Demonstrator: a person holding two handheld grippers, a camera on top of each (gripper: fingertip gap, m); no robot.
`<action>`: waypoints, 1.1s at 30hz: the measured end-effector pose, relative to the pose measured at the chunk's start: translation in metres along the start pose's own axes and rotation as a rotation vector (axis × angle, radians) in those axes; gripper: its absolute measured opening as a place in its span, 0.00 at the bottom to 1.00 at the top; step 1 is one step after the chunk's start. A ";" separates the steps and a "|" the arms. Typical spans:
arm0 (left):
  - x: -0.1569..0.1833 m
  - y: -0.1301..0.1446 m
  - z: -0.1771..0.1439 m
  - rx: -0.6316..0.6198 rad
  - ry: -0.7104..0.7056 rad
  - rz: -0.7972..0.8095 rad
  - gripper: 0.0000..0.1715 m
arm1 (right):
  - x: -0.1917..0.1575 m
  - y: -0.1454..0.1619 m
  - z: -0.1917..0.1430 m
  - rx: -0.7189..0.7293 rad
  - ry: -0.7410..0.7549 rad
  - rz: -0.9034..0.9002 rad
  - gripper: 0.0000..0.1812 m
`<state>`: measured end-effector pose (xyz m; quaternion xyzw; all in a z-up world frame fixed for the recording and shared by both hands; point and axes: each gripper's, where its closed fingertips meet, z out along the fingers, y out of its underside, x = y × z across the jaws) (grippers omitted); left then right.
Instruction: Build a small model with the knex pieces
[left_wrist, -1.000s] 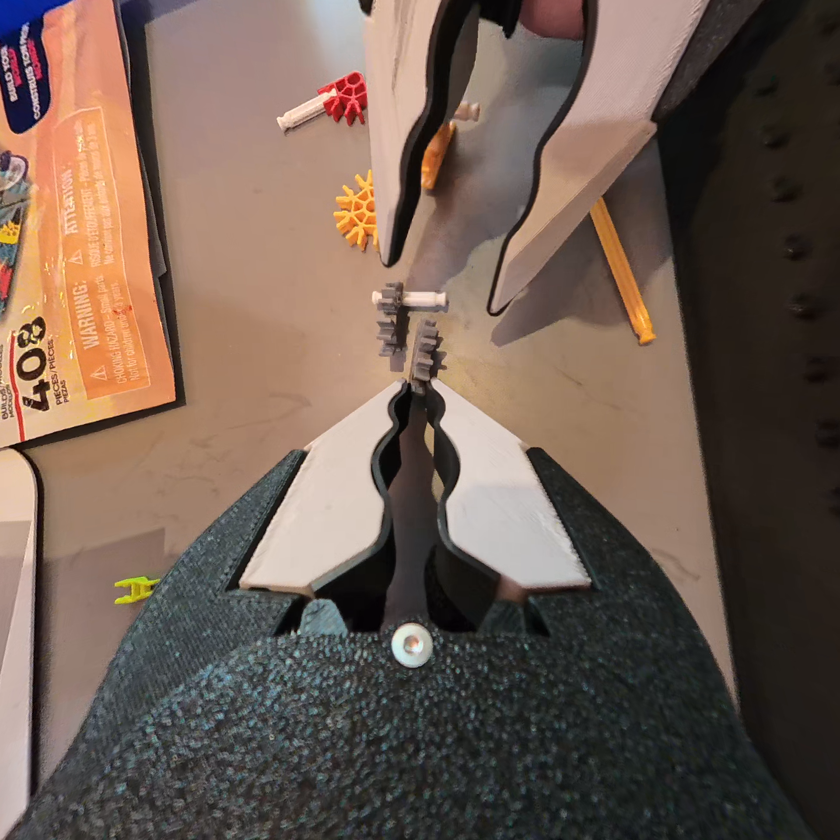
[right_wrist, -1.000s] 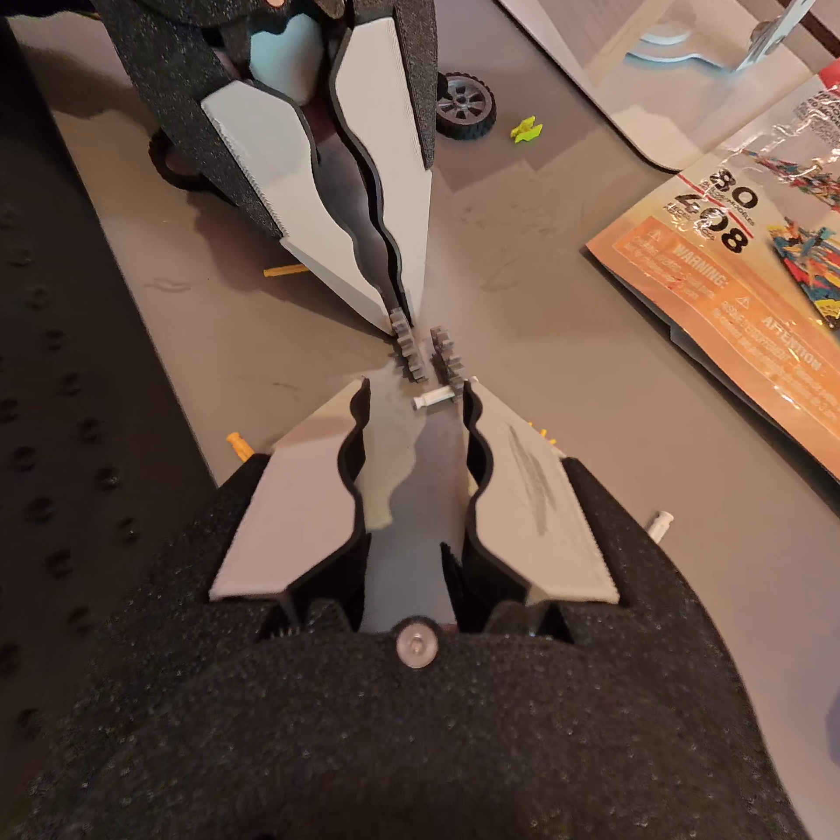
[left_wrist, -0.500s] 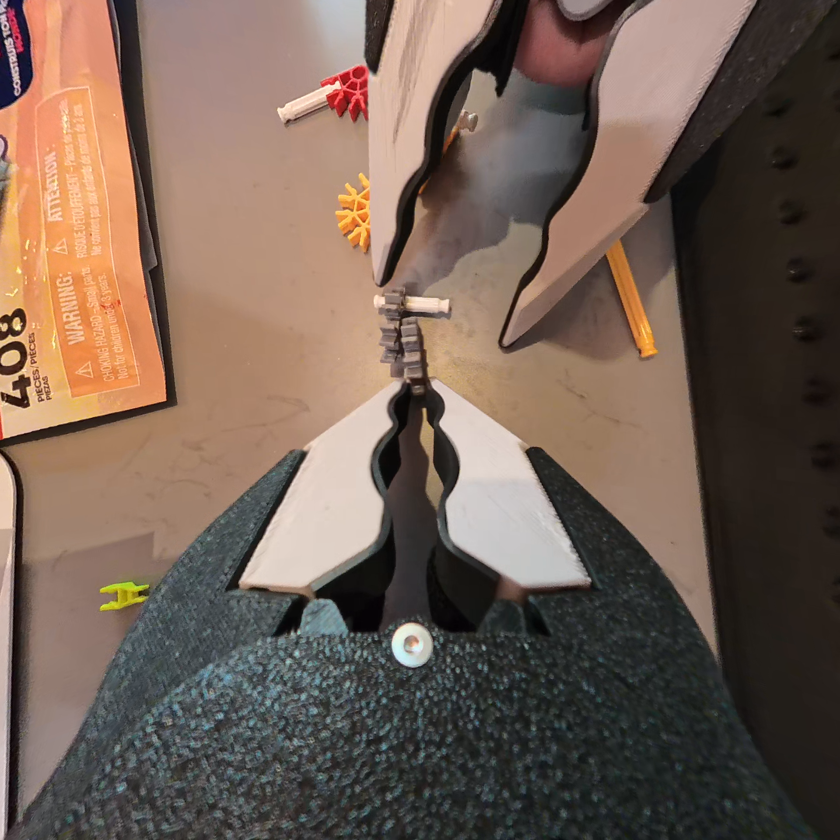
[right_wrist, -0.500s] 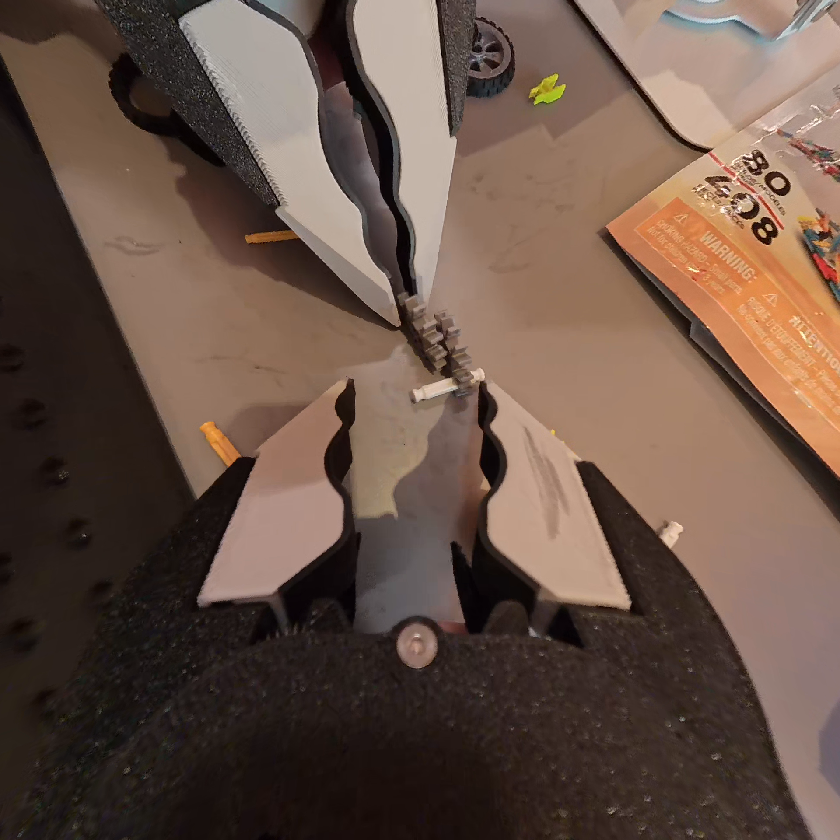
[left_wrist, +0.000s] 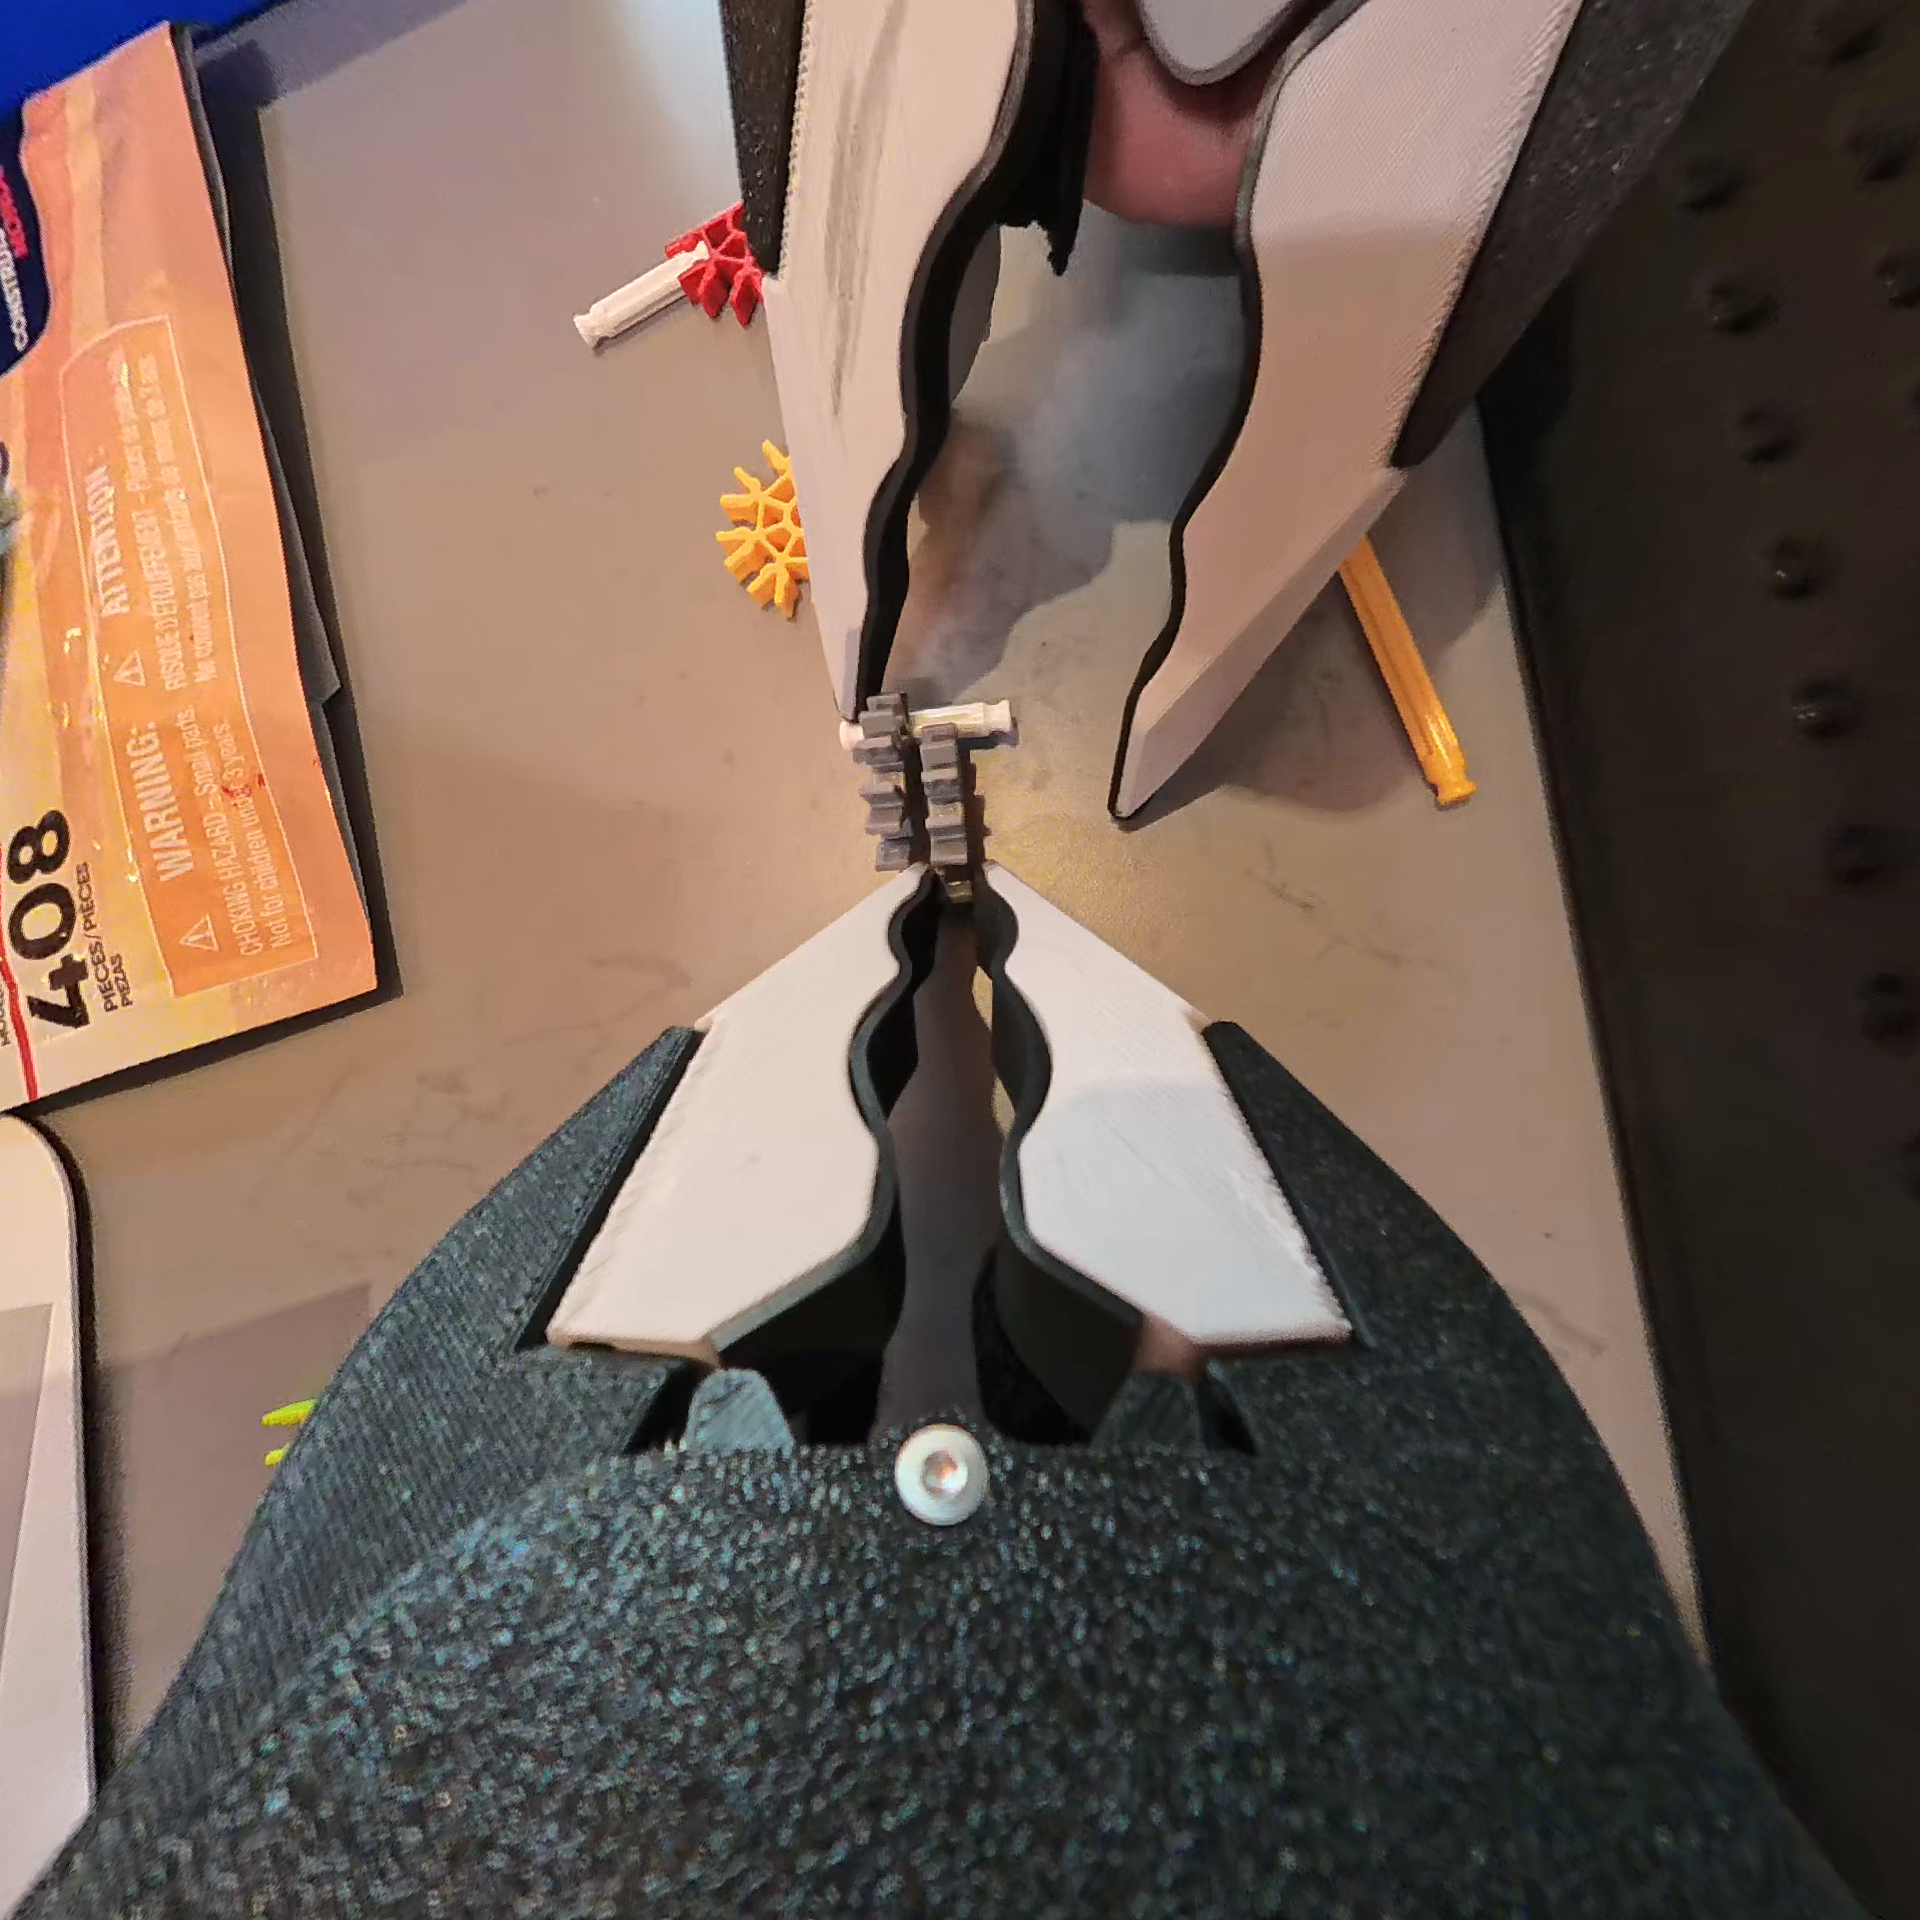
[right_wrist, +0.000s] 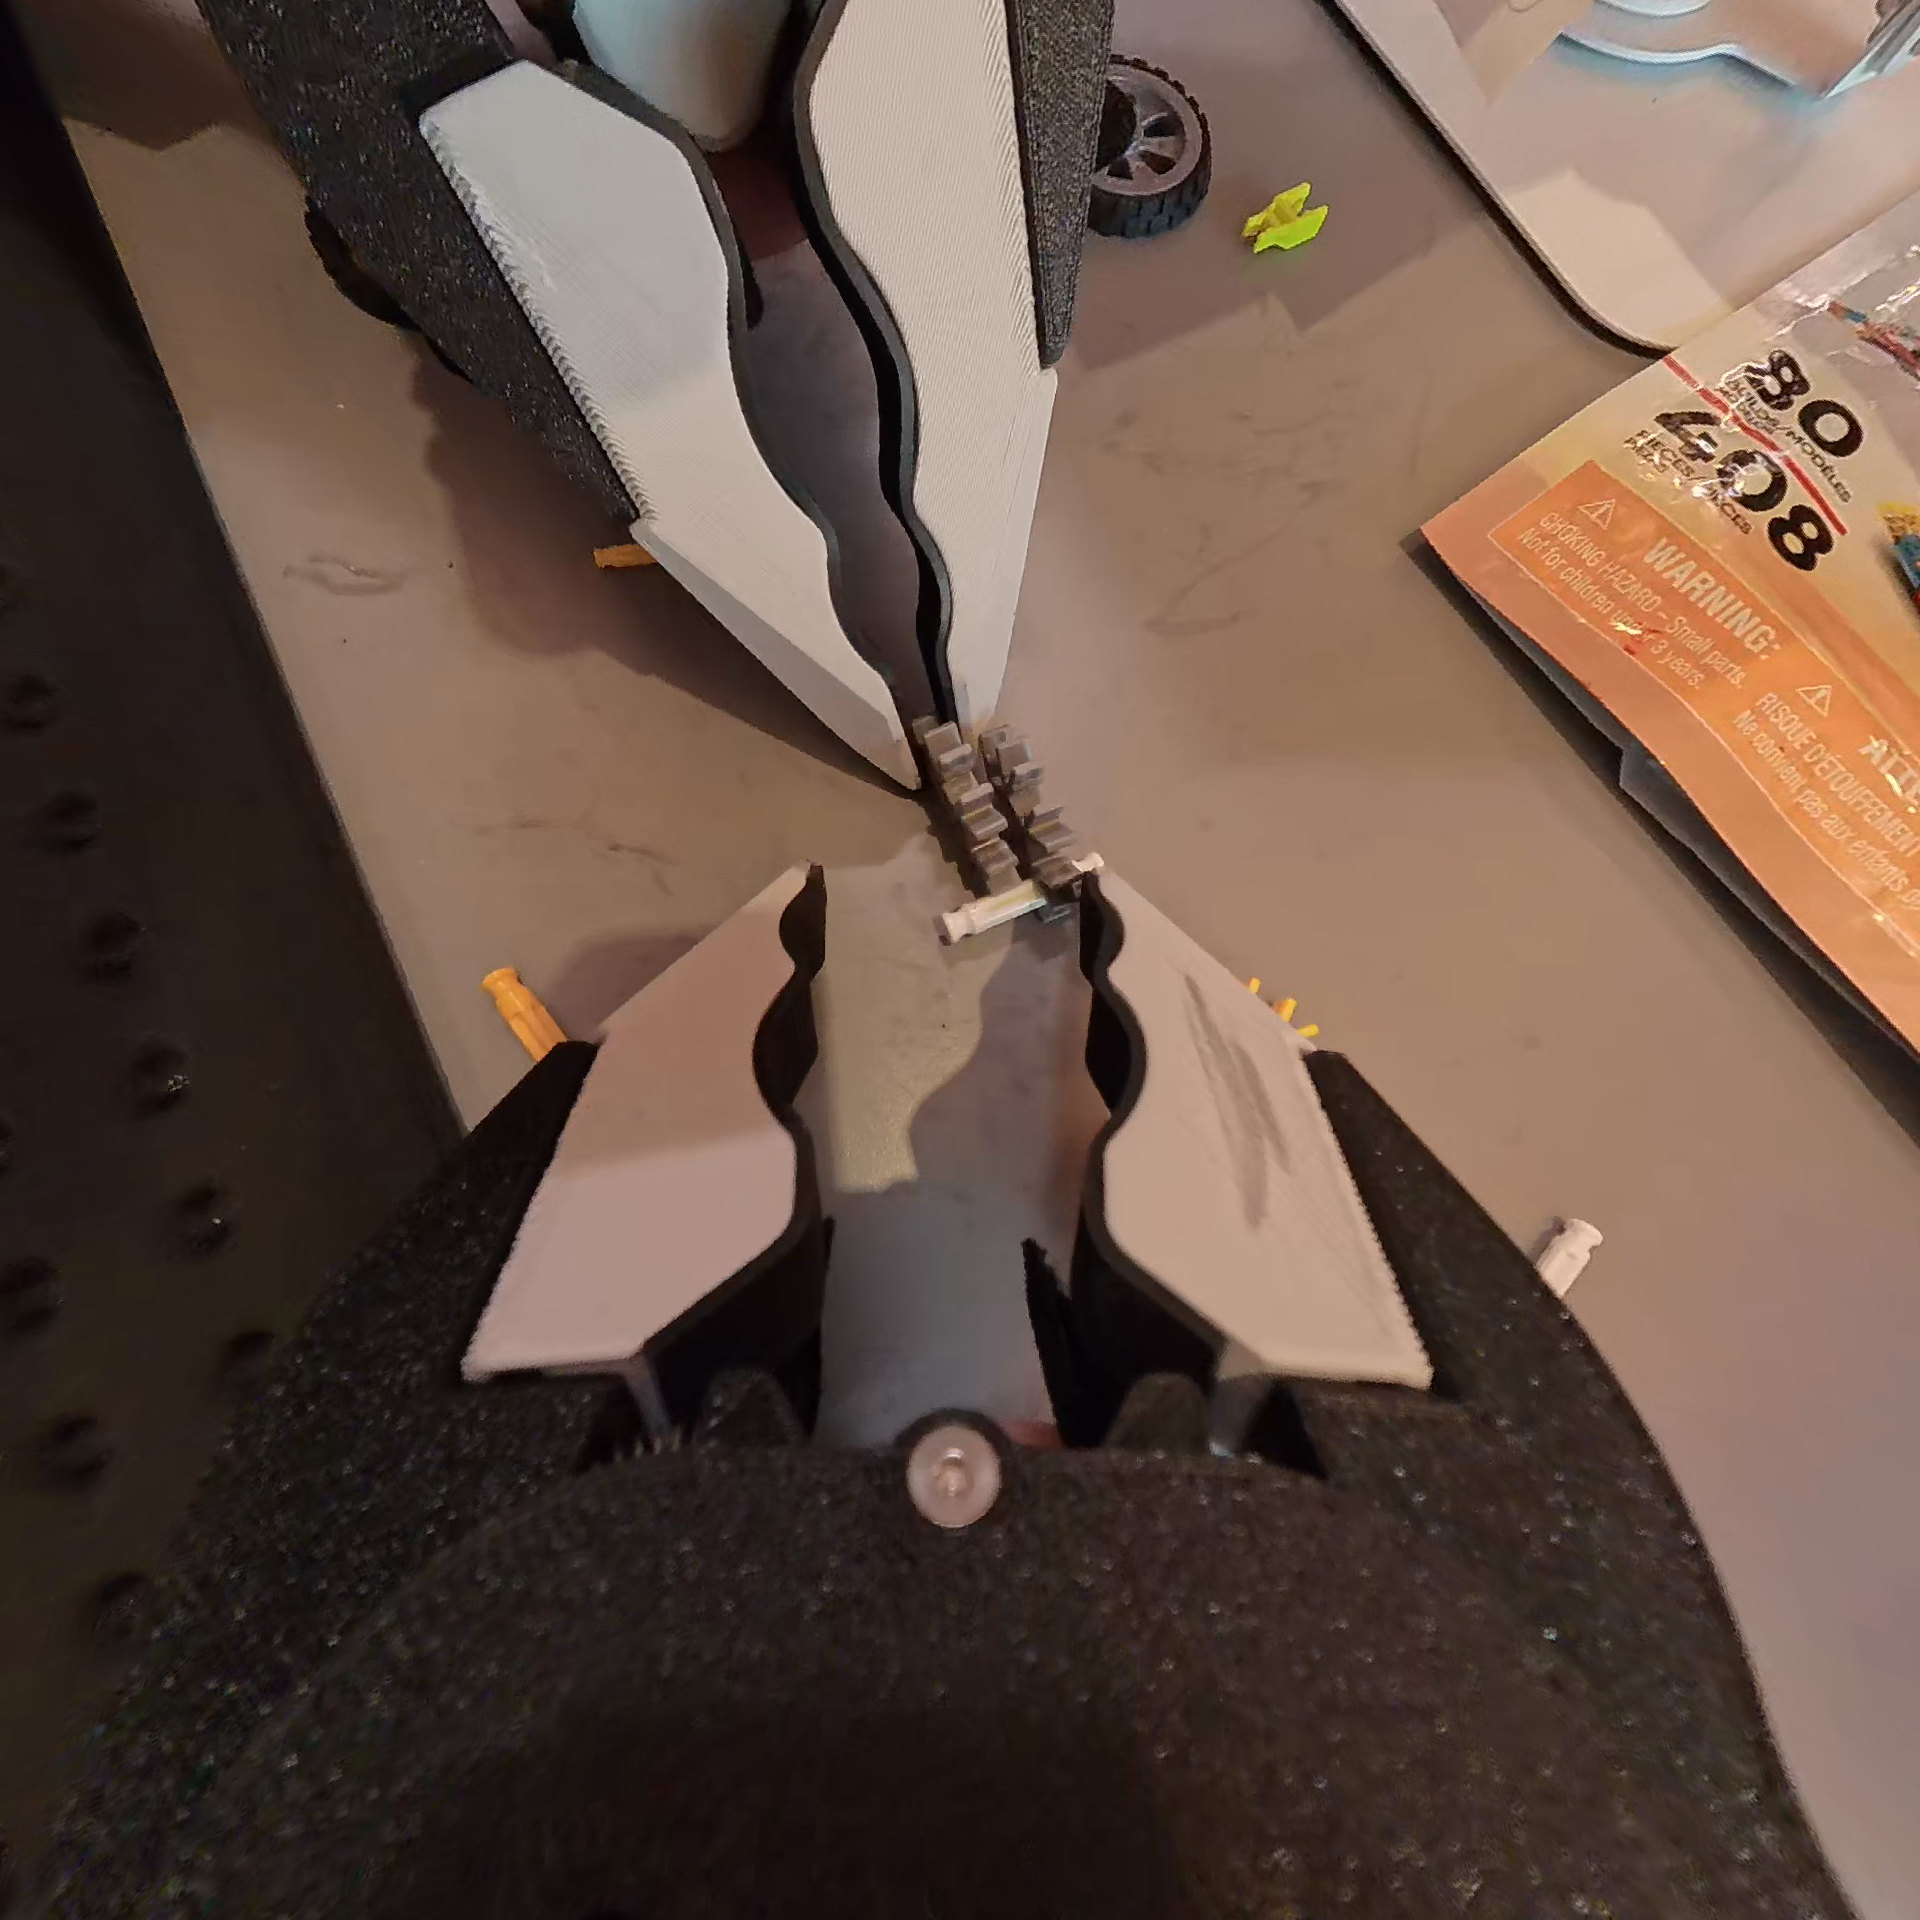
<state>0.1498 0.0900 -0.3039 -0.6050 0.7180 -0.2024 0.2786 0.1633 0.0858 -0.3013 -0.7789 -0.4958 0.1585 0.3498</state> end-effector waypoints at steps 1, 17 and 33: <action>0.000 0.000 0.000 0.001 0.001 0.002 0.03 | 0.000 0.000 0.000 0.001 0.000 0.001 0.27; -0.003 0.000 -0.003 0.009 -0.027 0.004 0.03 | -0.001 0.002 -0.004 0.001 0.002 -0.002 0.27; 0.008 -0.005 -0.001 0.024 0.052 0.035 0.03 | -0.002 0.005 -0.004 0.013 -0.029 0.003 0.23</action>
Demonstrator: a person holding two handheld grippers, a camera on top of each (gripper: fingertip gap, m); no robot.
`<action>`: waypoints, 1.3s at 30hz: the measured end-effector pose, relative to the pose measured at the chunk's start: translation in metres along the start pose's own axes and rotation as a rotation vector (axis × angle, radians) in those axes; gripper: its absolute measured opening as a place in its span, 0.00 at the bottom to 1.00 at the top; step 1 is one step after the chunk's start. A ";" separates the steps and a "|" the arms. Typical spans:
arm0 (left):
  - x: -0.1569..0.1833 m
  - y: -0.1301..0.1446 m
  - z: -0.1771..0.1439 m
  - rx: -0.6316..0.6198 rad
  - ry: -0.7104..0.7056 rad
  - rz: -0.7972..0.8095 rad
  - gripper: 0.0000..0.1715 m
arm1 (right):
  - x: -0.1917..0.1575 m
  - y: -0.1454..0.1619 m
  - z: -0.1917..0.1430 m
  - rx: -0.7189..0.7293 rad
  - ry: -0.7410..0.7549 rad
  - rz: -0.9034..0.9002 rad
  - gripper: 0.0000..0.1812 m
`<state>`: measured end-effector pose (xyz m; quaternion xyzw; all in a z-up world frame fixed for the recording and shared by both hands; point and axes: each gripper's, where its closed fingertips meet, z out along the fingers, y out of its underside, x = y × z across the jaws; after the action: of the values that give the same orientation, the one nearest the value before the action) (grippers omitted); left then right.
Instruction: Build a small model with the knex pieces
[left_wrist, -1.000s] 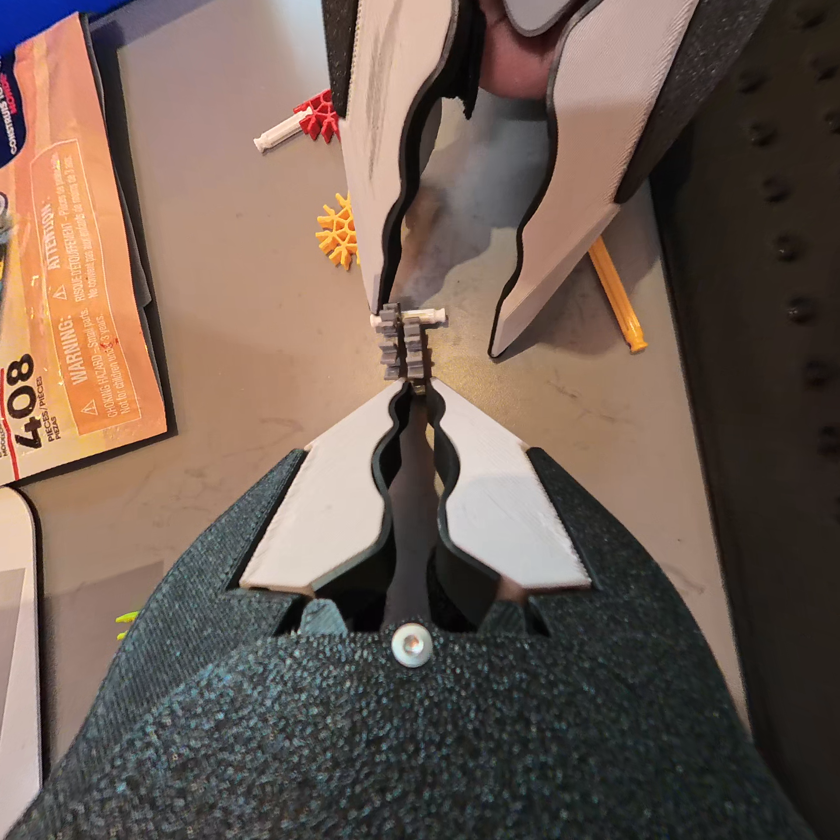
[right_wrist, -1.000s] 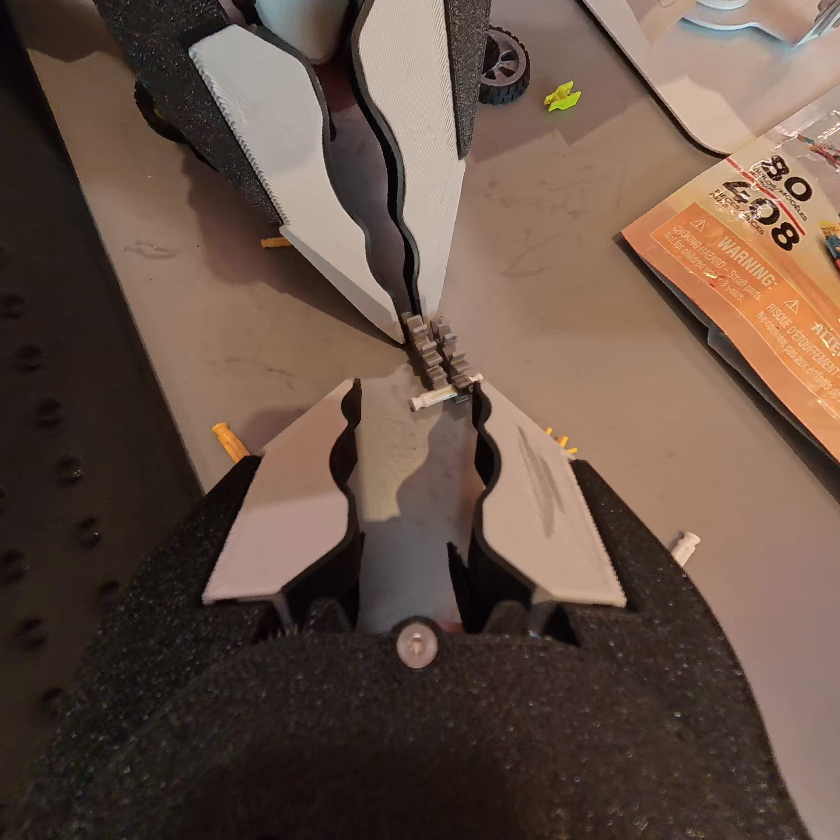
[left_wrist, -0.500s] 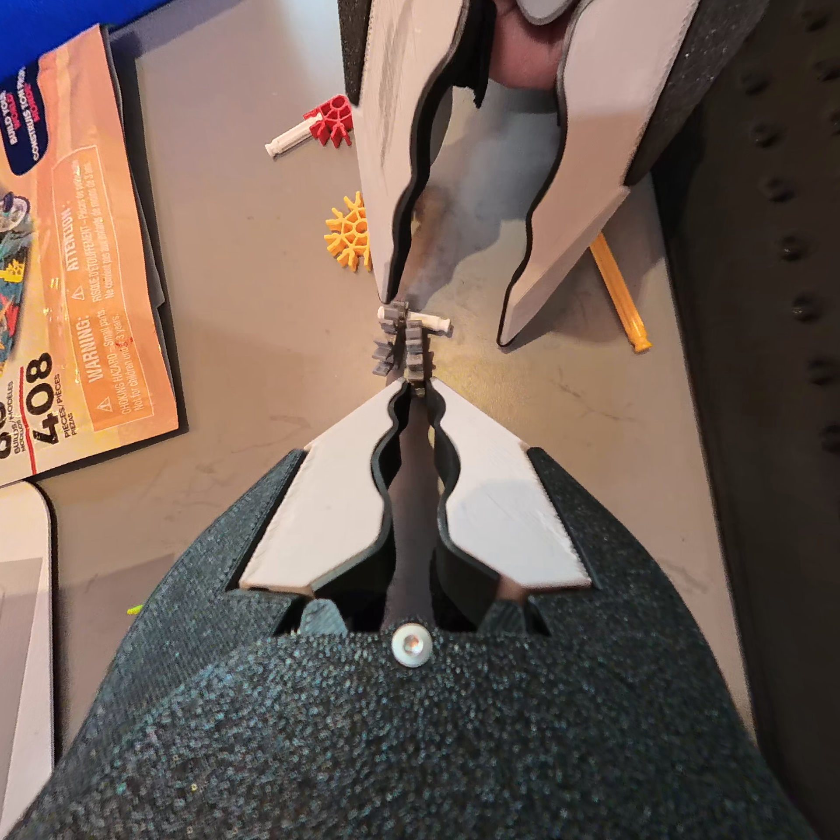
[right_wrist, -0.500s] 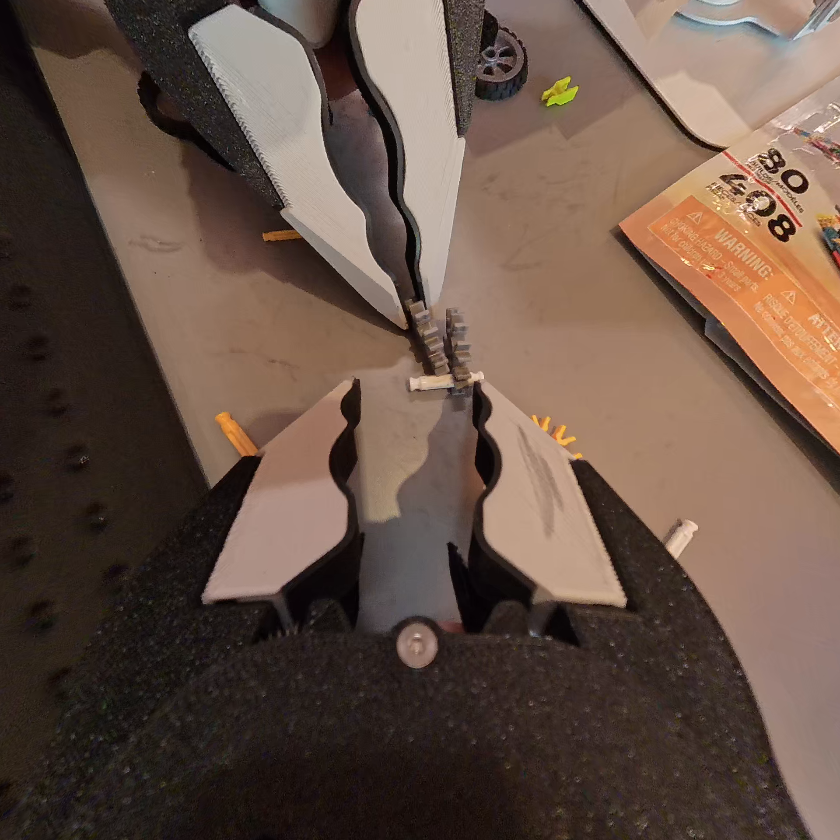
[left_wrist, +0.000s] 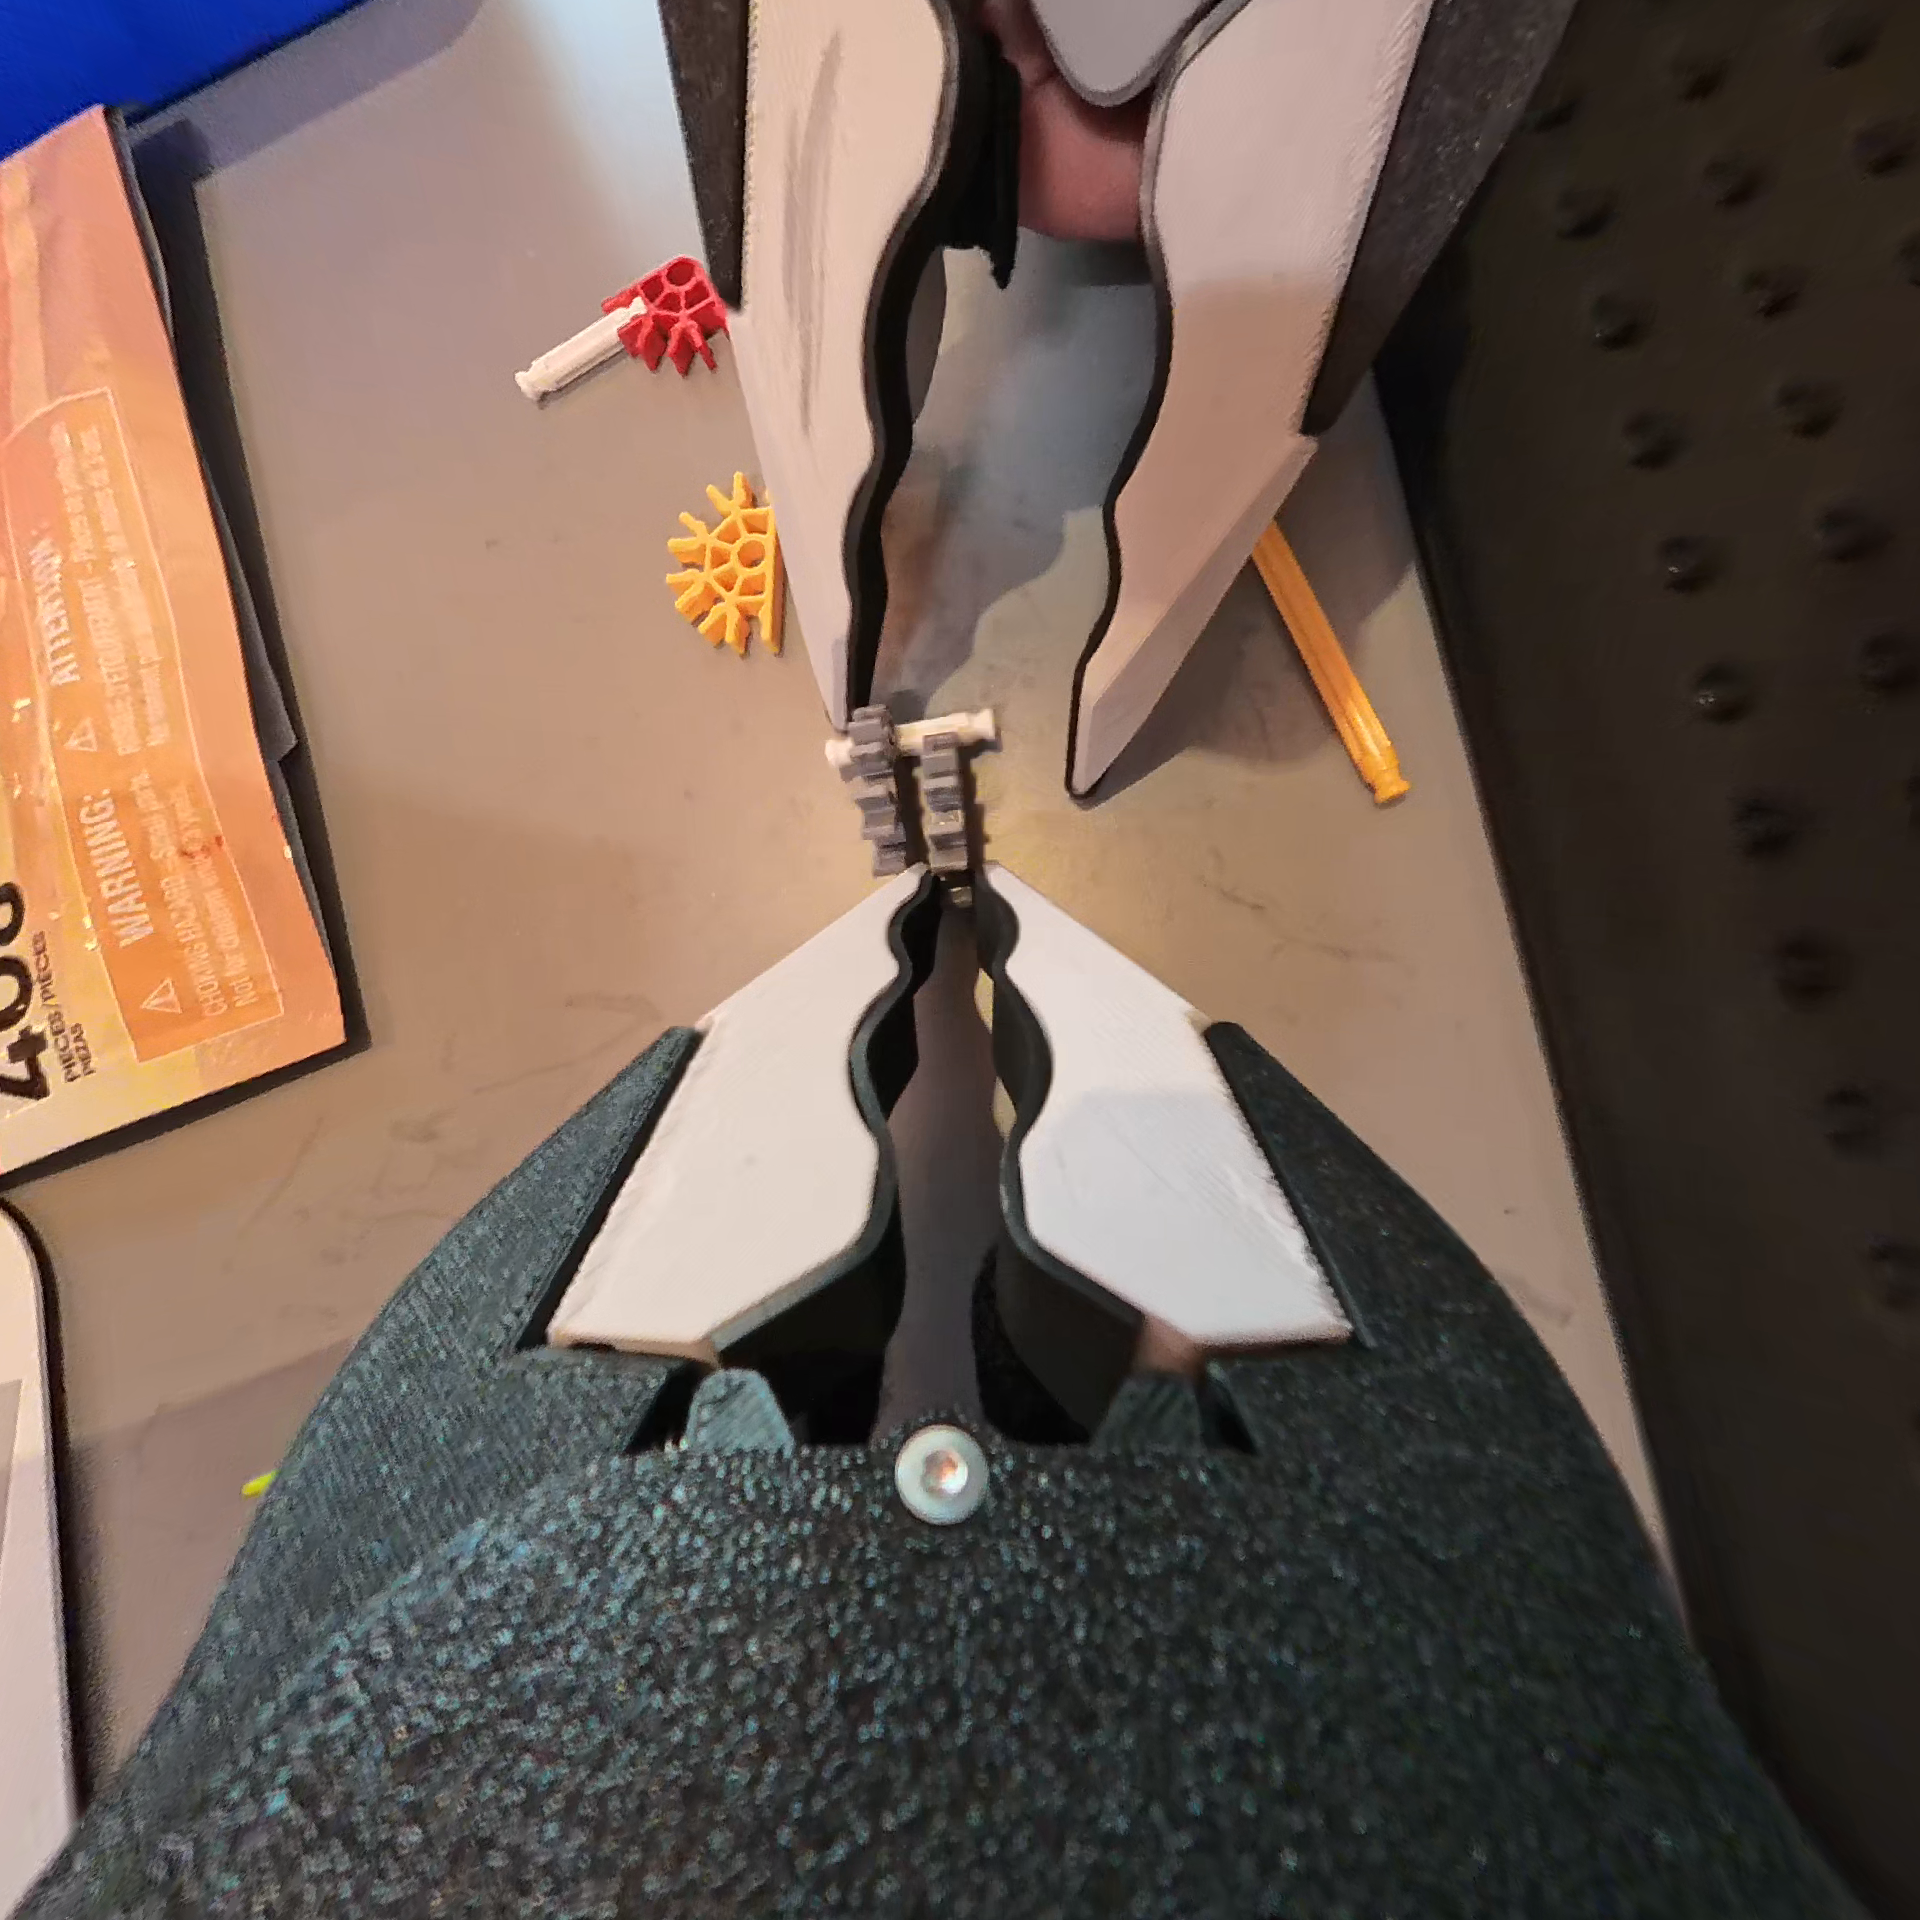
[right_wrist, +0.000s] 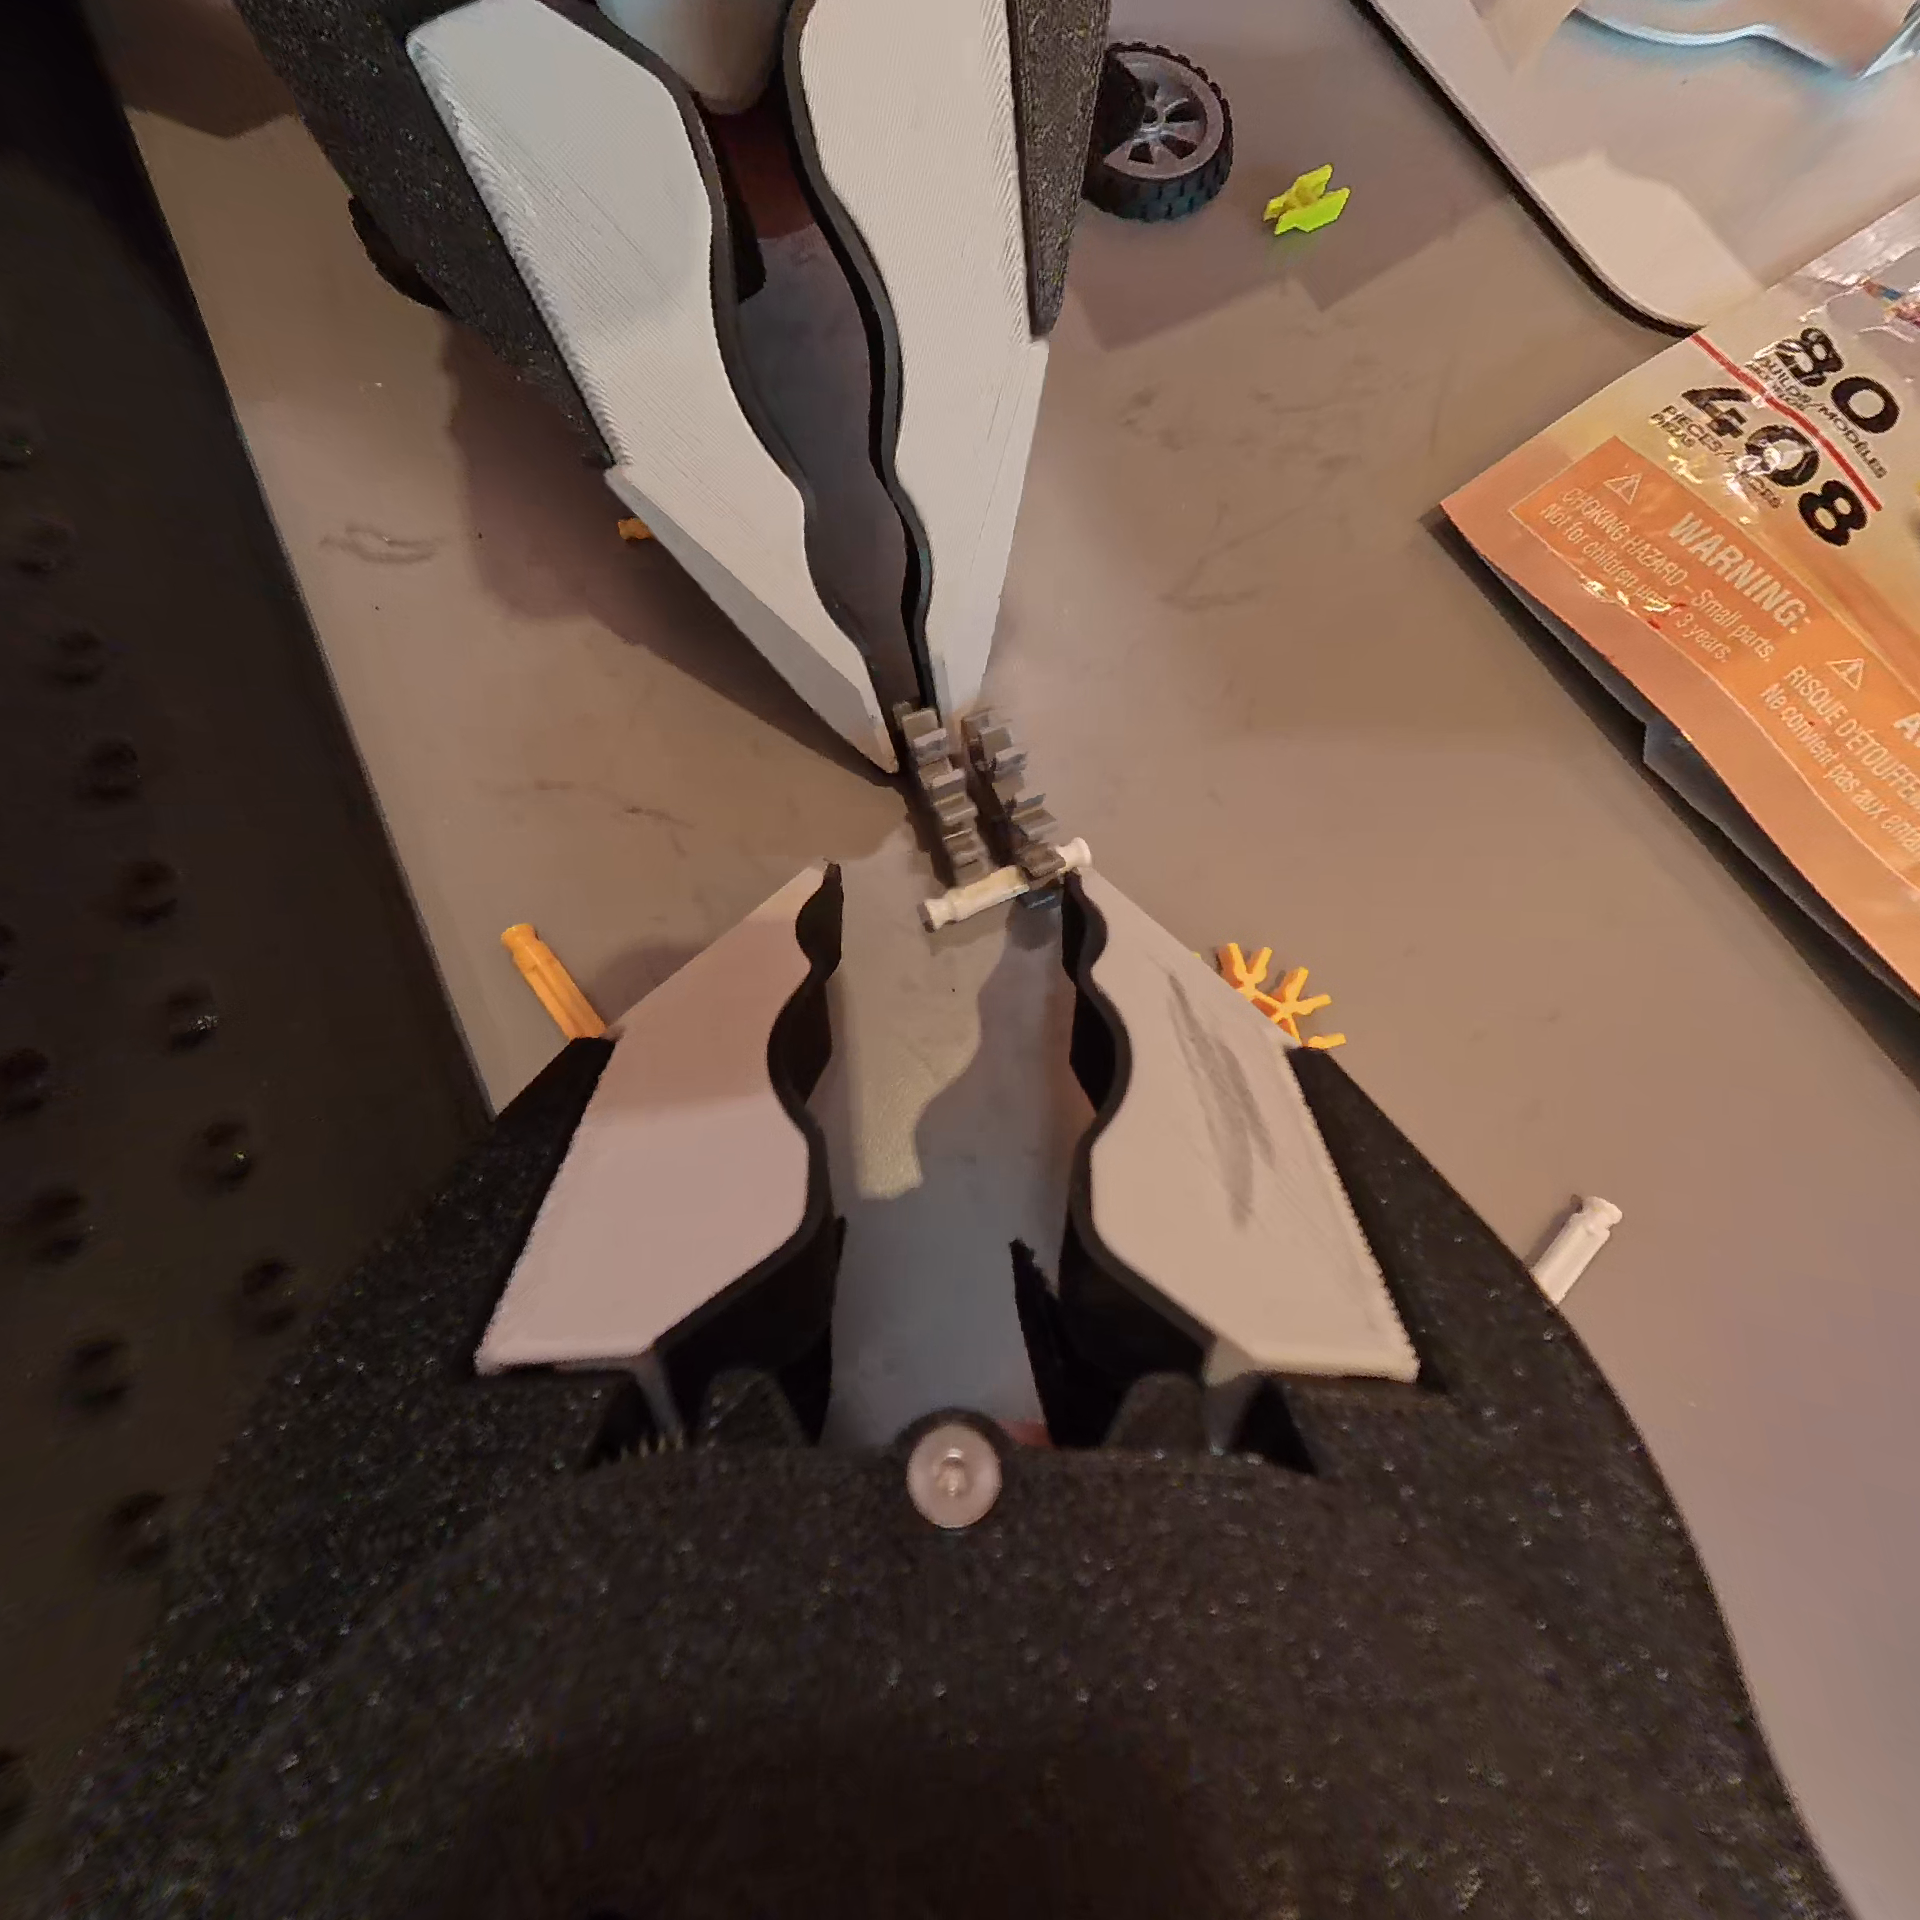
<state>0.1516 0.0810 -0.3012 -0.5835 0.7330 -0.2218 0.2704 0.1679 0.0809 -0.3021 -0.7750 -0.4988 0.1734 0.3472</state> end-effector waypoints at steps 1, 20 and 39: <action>0.001 -0.001 0.001 -0.001 0.004 0.003 0.03 | 0.000 0.000 0.000 0.001 0.000 0.001 0.23; -0.002 0.001 0.004 -0.022 -0.023 -0.007 0.03 | 0.001 0.003 -0.004 0.010 -0.003 -0.005 0.23; -0.003 -0.001 0.005 -0.006 0.004 -0.010 0.03 | 0.006 0.007 -0.011 -0.027 -0.081 -0.088 0.15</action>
<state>0.1562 0.0835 -0.3041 -0.5875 0.7312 -0.2222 0.2664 0.1822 0.0807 -0.2986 -0.7494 -0.5482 0.1823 0.3234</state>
